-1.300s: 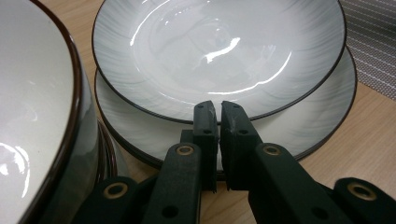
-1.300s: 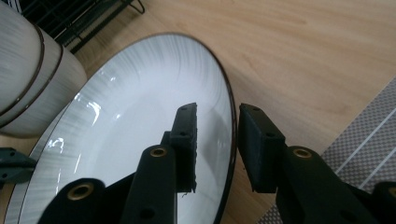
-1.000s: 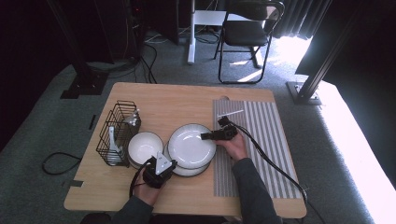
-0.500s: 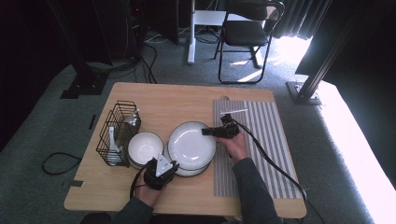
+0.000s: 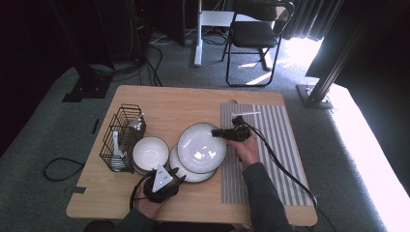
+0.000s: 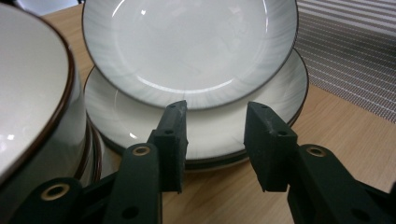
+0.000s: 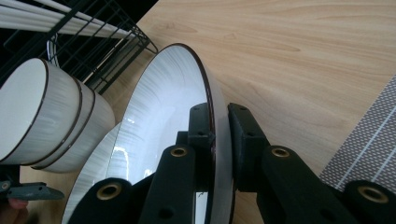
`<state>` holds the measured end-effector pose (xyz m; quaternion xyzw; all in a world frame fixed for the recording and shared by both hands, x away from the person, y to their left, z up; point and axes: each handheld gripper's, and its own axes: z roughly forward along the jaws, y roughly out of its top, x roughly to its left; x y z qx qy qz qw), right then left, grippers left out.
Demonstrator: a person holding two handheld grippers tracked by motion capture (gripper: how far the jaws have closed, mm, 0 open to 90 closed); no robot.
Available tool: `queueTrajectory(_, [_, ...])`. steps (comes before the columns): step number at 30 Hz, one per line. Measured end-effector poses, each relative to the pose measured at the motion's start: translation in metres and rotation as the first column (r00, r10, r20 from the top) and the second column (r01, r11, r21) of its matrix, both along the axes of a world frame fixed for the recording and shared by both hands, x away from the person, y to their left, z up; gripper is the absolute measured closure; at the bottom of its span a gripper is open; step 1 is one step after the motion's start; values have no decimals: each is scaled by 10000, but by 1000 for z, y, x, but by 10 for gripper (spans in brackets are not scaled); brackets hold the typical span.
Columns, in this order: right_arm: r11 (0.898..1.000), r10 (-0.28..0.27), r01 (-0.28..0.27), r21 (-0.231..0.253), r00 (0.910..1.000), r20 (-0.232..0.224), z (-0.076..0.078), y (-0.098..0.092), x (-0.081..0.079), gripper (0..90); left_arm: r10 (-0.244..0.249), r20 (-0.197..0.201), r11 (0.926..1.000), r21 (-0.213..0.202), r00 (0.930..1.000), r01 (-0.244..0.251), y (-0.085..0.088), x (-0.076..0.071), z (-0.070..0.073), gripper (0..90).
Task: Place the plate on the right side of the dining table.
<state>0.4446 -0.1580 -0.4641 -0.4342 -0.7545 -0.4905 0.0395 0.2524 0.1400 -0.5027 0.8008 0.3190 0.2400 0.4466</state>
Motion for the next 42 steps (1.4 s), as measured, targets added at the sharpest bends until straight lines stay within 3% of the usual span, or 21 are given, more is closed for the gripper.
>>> queueTrajectory(5, [9996, -228, 228, 159, 9997, -6, 4, -4, 1, 798, 298, 93, 9996, -4, 9995, -298, 5, -7, -8, 532])
queueTrajectory(12, [9979, -555, 552, 339, 9984, 75, 12, -11, 2, 797, 501, 44, 9985, -209, 9987, -500, 6, -7, -16, 519])
queueTrajectory(24, [9925, -1150, 1133, 457, 9927, 368, 26, -29, 5, 797, 482, 216, 9982, -366, 9986, -474, 7, -7, -16, 512])
queueTrajectory(42, [9686, -2376, 2331, 863, 9703, 460, 38, -85, 4, 794, 523, 327, 9984, -226, 9981, -516, 5, -8, -16, 483])
